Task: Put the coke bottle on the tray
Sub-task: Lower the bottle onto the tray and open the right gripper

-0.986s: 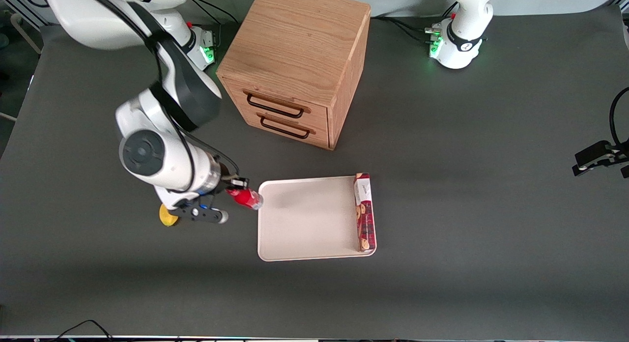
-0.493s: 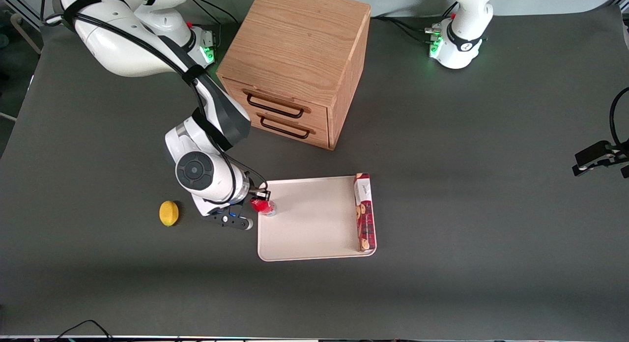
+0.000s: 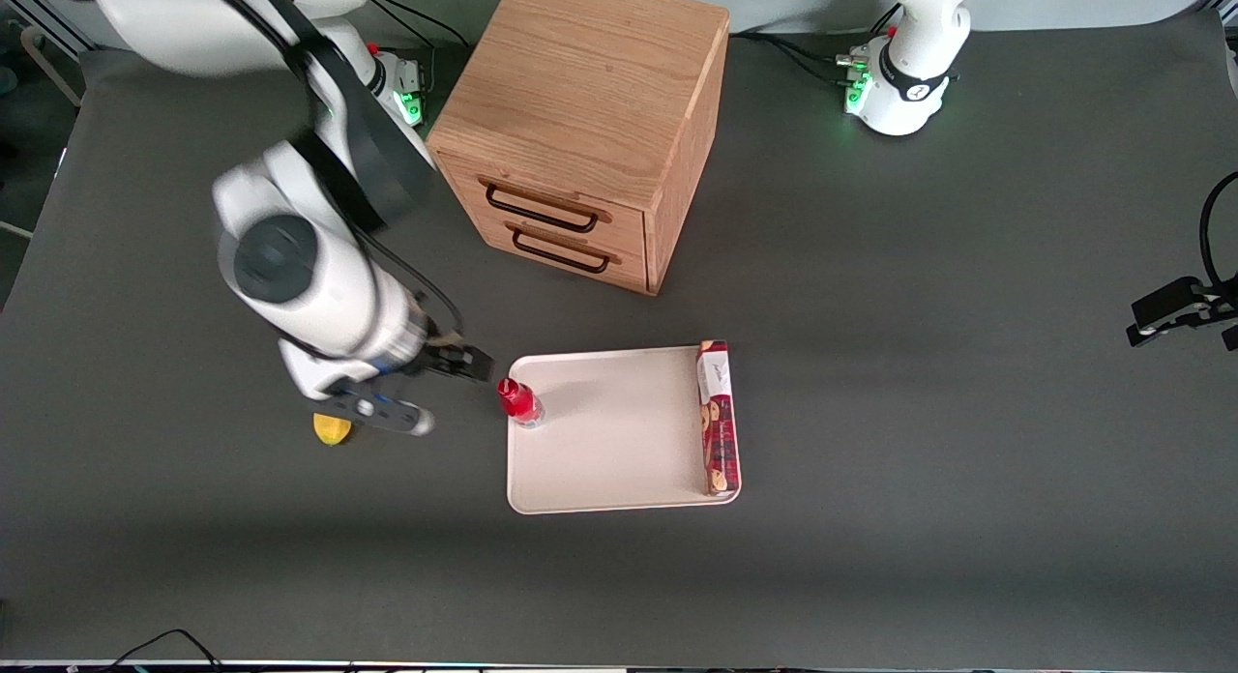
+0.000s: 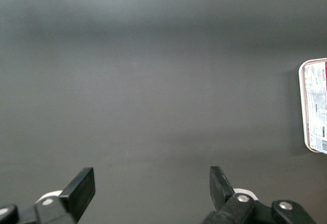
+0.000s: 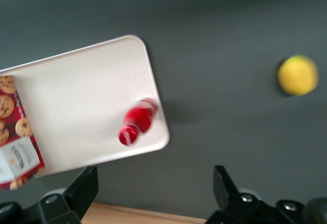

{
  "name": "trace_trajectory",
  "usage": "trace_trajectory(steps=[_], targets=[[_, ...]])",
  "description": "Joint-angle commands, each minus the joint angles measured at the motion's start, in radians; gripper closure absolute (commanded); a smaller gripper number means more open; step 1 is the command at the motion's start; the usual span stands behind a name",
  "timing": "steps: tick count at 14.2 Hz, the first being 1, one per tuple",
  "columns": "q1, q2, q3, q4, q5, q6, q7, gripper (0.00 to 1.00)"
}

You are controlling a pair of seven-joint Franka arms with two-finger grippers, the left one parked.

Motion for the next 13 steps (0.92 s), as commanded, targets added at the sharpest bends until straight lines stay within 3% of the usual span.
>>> trace_trajectory(steps=[1,4,7,9,11,13], targets=[[-0.088,-0.184,-0.013,-0.046,0.009,-0.167,-0.205,0.0],[-0.114,-0.345,-0.155,-0.111,0.072,-0.323,-0.383,0.0],[-0.108,-0.539,-0.309,-0.401,0.135,-0.231,-0.497,0.0],[-0.107,-0.579,-0.32,-0.482,0.143,-0.171,-0.5,0.0],[-0.107,-0.561,-0.335,-0.446,0.207,-0.176,-0.482,0.0],[-0.097,-0.524,-0.346,-0.401,0.223,-0.176,-0.483,0.0]])
